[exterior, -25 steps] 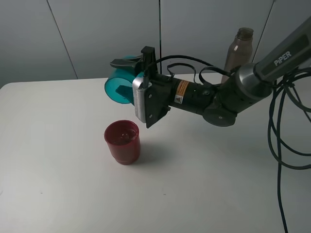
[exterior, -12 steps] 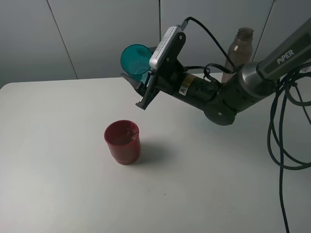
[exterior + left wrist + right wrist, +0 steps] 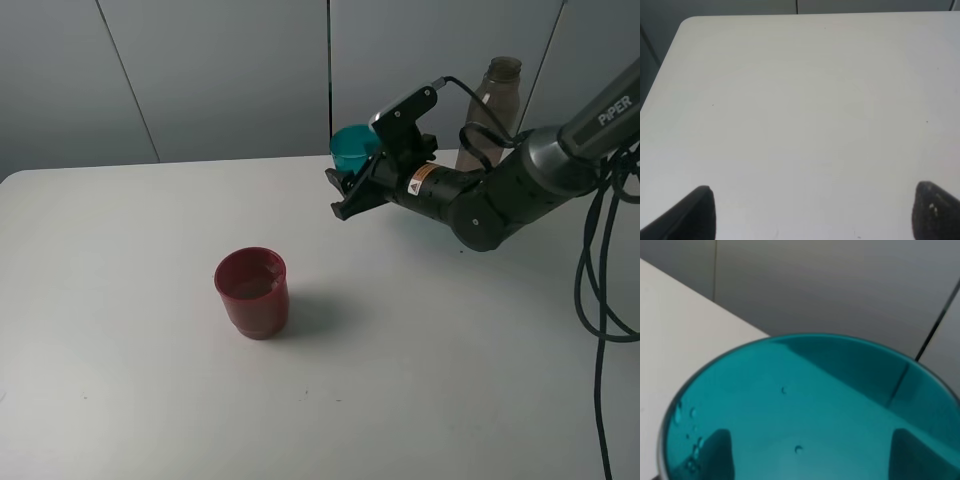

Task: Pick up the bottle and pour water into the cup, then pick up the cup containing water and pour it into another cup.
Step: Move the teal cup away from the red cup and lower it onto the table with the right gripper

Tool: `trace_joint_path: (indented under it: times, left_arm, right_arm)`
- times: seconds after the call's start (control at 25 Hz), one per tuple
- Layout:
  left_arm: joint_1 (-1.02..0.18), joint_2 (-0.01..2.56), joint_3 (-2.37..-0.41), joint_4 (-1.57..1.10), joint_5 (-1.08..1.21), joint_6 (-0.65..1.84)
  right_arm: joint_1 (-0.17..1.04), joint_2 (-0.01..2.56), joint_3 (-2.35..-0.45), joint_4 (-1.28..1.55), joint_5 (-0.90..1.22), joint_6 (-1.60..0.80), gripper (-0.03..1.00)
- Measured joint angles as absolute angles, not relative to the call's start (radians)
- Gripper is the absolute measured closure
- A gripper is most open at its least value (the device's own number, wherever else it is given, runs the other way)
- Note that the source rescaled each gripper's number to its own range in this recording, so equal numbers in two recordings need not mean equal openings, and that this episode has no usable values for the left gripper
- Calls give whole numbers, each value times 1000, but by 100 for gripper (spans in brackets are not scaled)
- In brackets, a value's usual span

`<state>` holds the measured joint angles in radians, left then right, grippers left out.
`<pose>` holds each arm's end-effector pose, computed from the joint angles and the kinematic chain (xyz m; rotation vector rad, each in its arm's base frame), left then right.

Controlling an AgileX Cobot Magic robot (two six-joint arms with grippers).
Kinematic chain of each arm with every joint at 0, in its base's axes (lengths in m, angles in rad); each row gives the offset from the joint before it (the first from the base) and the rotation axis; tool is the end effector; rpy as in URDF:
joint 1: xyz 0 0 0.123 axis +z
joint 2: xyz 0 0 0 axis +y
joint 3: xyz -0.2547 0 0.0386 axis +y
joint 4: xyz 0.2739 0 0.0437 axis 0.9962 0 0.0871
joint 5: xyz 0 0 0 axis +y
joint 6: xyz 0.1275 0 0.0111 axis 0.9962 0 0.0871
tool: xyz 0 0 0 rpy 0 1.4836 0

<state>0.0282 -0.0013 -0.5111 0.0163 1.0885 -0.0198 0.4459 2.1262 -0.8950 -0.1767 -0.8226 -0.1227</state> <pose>0.0754 0.0040 0.2735 -0.0506 2.0591 0.0247 0.3715 0.1958 0.0343 -0.7262 1.7618 0.2600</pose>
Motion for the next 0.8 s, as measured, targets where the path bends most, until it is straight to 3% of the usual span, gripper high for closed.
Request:
trace_joint_path:
  times: [0.36, 0.8]
  left_arm:
    - [28, -1, -511, 16, 1088, -20]
    - [28, -1, -511, 16, 1088, -20]
  right_arm:
    - [435, 2263, -895, -165, -1008, -106, 90]
    - [430, 2279, -895, -109, -1003, -86, 90]
